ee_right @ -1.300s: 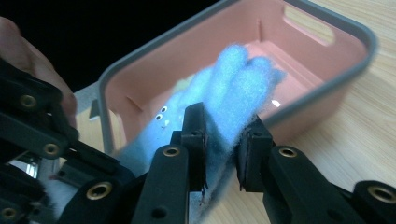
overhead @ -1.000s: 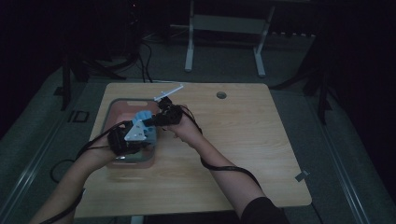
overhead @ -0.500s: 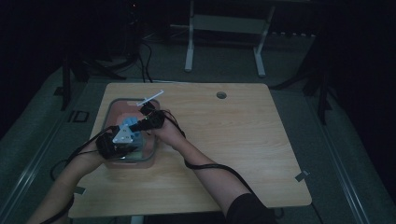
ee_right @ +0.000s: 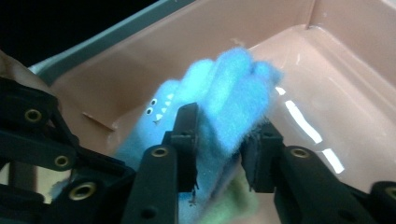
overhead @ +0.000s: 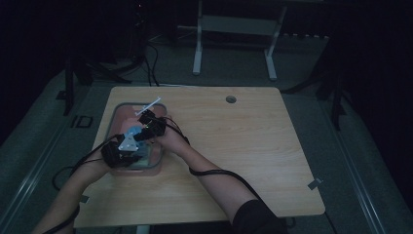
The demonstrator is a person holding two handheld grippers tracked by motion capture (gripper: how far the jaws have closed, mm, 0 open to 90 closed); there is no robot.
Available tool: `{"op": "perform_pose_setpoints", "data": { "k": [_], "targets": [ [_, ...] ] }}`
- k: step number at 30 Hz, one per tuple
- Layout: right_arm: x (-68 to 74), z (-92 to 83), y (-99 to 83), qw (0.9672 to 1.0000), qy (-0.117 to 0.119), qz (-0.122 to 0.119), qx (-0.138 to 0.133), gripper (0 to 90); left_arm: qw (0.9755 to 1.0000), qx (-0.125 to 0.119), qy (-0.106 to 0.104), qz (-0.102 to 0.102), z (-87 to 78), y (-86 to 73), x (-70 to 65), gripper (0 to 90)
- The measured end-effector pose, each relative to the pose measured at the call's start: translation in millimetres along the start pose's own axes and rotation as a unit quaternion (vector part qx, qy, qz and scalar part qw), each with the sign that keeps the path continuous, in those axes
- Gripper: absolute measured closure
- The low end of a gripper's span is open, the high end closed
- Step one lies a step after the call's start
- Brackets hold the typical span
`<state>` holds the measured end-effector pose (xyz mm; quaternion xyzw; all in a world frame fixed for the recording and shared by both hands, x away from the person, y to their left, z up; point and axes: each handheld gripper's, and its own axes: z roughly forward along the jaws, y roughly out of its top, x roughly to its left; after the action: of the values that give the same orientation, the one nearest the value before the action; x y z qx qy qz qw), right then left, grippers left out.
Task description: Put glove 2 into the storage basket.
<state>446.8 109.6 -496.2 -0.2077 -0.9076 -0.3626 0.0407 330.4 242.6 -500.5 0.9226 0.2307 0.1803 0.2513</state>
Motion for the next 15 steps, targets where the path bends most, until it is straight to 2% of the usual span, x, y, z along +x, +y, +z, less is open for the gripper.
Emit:
{"op": "perform_pose_setpoints", "data": {
  "k": [2, 6, 9, 11, 15],
  "targets": [
    [-0.3, -1.0, 0.1, 1.0000, -0.007, 0.000, 0.000, 62.6, 1.0000, 0.001, -0.002, -0.004, 0.2, 0.1, 1.2, 74.8],
    [0.7, -6.9, -0.1, 0.9995, -0.024, -0.022, -0.004, 49.1, 0.9997, 0.003, -0.005, -0.022, 0.8, 0.8, 3.1, 69.2],
    [0.1, -15.0, 0.0, 0.9994, -0.022, -0.024, -0.010, 40.7, 0.9992, 0.004, 0.008, -0.038, -0.5, 2.9, 3.3, 45.5],
    [-0.7, -23.4, -0.5, 0.9995, -0.017, -0.020, -0.020, 37.4, 0.9985, 0.001, 0.023, -0.050, -3.2, 5.0, 4.4, 31.5],
    [-0.9, -38.5, -3.2, 0.9992, -0.008, -0.019, -0.034, 28.7, 0.9970, -0.013, 0.033, -0.069, -11.3, 10.8, 7.1, 14.4]
  ]
}}
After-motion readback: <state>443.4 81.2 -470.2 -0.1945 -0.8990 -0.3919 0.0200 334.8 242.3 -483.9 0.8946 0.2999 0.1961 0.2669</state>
